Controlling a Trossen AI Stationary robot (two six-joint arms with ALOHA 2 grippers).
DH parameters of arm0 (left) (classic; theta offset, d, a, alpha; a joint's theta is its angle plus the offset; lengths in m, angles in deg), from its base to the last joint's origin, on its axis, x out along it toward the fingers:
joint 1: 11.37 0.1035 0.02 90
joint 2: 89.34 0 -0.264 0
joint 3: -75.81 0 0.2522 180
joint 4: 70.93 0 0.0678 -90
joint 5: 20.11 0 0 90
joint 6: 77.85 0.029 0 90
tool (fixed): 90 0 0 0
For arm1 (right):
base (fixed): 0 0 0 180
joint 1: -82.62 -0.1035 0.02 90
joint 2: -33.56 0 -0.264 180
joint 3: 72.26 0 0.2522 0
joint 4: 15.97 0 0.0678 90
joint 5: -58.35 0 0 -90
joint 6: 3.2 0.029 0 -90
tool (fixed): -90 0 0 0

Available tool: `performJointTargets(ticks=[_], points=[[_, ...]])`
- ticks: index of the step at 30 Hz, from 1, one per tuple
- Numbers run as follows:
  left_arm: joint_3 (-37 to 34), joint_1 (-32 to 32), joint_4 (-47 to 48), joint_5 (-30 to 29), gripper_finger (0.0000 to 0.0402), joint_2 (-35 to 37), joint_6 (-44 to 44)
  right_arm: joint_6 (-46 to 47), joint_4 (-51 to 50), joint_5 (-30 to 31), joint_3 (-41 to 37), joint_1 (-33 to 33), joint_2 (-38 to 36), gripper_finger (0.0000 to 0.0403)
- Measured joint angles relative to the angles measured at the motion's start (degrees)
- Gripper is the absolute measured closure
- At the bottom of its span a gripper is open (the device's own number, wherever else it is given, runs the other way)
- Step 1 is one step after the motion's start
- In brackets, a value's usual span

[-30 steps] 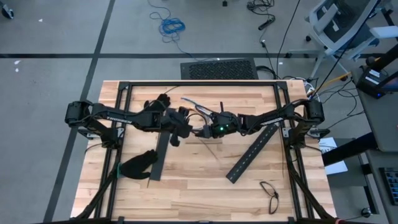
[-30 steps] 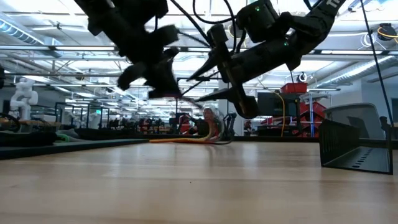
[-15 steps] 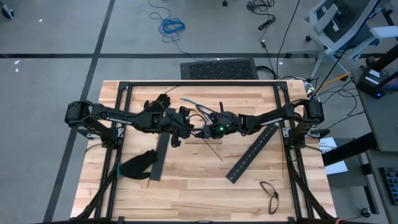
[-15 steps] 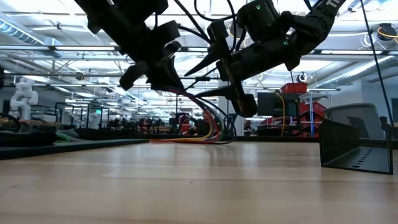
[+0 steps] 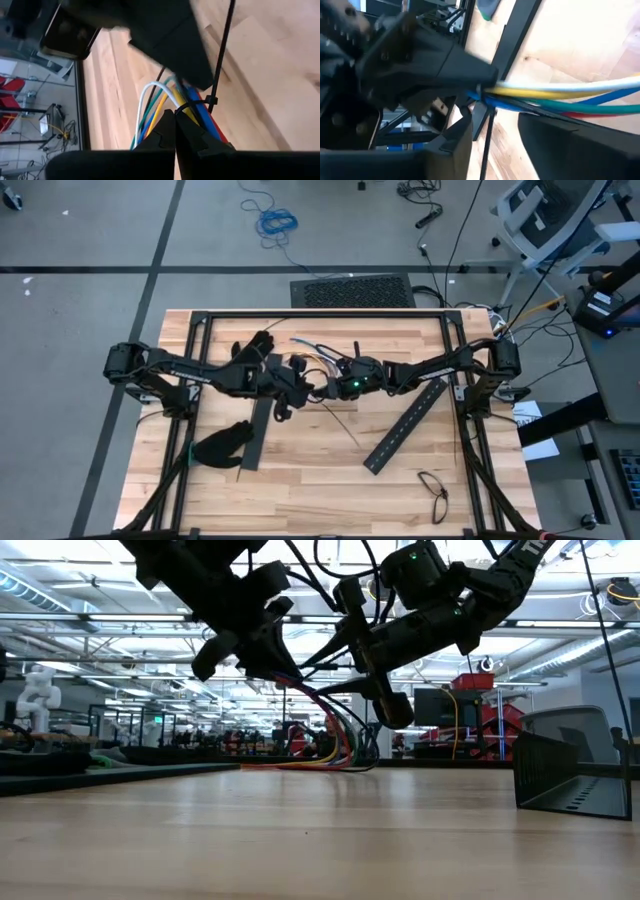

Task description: Ziptie cables

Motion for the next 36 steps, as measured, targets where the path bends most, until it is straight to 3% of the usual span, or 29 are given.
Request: performJointTargets(ticks=[8, 22, 28, 33, 36], points=[[0.0, -0.4, -0.2, -0.9, 0.0401, 0.0, 0.0, 0.6, 0.5, -0.2, 0.0, -0.2, 0.0, 0.0292], [0.0, -0.4, -2.4, -3.3, 0.0401, 0.1, 0.1, 2.0, 1.3, -0.4, 0.0, -0.4, 0.0, 0.0291], [0.0, -0.4, -2.3, -3.5, 0.0401, 0.1, 0.1, 2.0, 1.3, -0.9, 0.0, -0.4, 0.0, 0.0327], [0.0, -0.4, -2.1, -3.5, 0.0401, 0.1, 0.1, -0.2, 1.2, -1.5, 0.0, -0.4, 0.0, 0.0392], [0.0, -0.5, -1.9, -4.5, 0.0401, 0.1, 0.0, -0.7, 1.1, -1.5, 0.0, -0.4, 0.0, 0.04]])
